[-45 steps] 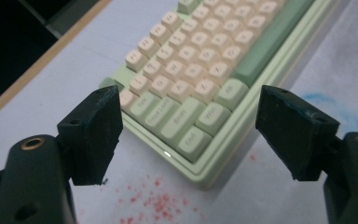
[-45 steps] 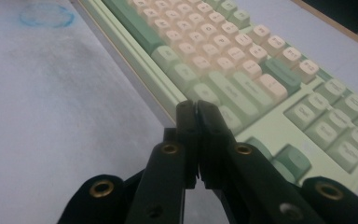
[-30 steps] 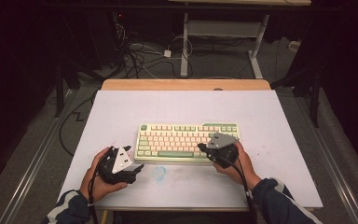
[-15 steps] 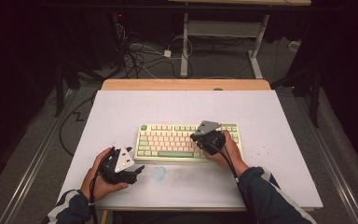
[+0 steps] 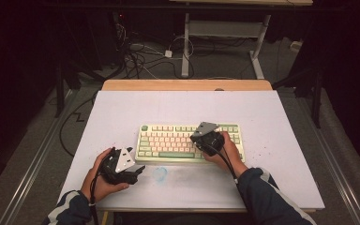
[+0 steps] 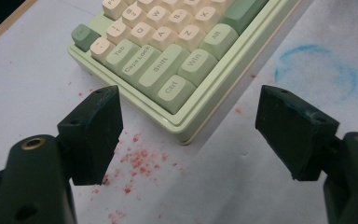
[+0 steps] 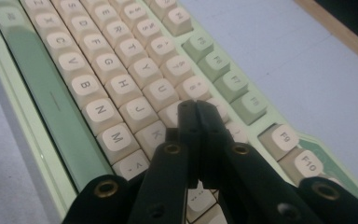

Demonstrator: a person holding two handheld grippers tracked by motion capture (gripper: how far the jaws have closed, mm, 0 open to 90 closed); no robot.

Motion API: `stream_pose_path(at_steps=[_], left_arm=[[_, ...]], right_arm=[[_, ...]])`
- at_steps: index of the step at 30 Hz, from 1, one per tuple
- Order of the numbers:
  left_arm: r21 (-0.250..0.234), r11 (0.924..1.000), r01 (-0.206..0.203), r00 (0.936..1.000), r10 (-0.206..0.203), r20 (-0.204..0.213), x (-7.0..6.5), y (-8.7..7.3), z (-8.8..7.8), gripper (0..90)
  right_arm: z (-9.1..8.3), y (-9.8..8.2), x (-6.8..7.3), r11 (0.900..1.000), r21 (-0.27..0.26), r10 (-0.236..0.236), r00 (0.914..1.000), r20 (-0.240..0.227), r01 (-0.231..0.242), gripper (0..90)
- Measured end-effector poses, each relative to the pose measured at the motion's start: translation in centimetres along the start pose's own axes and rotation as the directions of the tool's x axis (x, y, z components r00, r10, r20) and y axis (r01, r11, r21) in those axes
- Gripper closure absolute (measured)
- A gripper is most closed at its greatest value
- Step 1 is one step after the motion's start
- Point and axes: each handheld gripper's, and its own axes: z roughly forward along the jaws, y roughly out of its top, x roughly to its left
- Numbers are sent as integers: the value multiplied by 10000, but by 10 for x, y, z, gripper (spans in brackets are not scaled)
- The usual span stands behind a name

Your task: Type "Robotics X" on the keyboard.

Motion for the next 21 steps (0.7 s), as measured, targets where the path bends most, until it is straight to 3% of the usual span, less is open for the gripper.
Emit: stream_pose_path(at_steps=[9,16,21], left_arm=[[151,9998,-89,10000,89,24,-1,-2,0,222],[153,9997,-200,9998,199,75,-2,-2,-1,222],[104,9998,-161,9999,161,52,-1,-1,-1,222]], right_arm=[[-25,-3,-6,9943,-1039,233,9997,-25,-234,795],[-47,-11,-5,9868,-1617,156,9998,125,-134,612],[-61,-21,-4,9810,-1939,22,9988,481,72,463]])
